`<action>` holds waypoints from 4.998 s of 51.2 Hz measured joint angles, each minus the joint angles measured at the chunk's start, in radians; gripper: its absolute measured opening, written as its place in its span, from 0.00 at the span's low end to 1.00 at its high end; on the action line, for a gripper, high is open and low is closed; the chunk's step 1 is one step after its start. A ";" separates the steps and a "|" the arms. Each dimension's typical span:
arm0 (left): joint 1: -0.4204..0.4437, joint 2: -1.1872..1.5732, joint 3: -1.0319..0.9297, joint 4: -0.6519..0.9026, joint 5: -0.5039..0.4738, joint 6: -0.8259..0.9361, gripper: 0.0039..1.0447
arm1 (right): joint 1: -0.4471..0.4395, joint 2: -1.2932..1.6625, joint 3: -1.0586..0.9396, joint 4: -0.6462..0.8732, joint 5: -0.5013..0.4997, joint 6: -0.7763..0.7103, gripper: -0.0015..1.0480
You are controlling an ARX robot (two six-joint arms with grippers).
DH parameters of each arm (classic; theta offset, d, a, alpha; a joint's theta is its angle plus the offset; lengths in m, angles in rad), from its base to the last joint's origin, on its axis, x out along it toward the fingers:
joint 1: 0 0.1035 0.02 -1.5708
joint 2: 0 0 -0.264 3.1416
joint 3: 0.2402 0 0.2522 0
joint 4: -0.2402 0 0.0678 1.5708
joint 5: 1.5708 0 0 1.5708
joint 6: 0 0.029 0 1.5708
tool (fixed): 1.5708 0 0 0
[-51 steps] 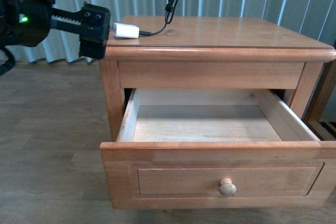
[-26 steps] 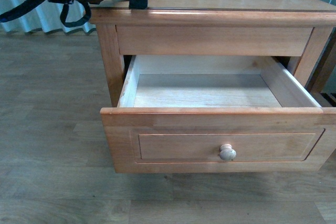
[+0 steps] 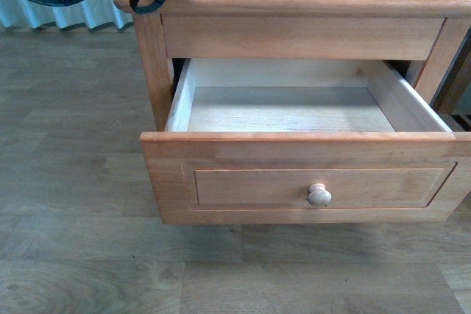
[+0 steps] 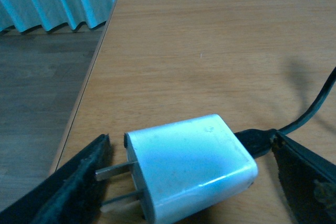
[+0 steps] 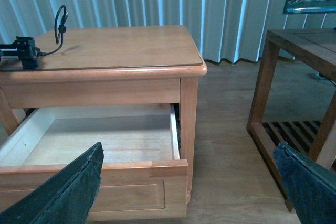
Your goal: Put charger into drawer
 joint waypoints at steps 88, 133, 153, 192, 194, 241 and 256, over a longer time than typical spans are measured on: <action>-0.240 -0.225 -0.593 0.153 0.208 -0.002 0.64 | 0.000 0.000 0.000 0.000 0.000 0.000 0.92; -0.205 -0.325 -0.613 0.191 0.094 0.001 0.95 | 0.000 0.000 0.000 0.000 0.000 0.000 0.92; -0.039 -0.900 -0.945 0.149 0.124 0.048 0.95 | 0.000 0.000 0.000 0.000 0.000 0.000 0.92; 0.656 -2.013 -1.446 -0.512 0.523 -0.067 0.95 | 0.000 0.000 0.000 0.000 0.000 0.000 0.92; 0.657 -2.014 -1.446 -0.512 0.523 -0.070 0.95 | 0.000 0.000 0.000 0.000 0.000 0.000 0.92; 0.327 -2.195 -1.619 -0.396 0.335 0.024 0.04 | 0.000 0.000 0.000 0.000 0.000 0.000 0.92; 0.326 -2.214 -1.633 -0.397 0.336 0.025 0.04 | 0.000 0.000 0.000 0.000 0.000 0.000 0.92</action>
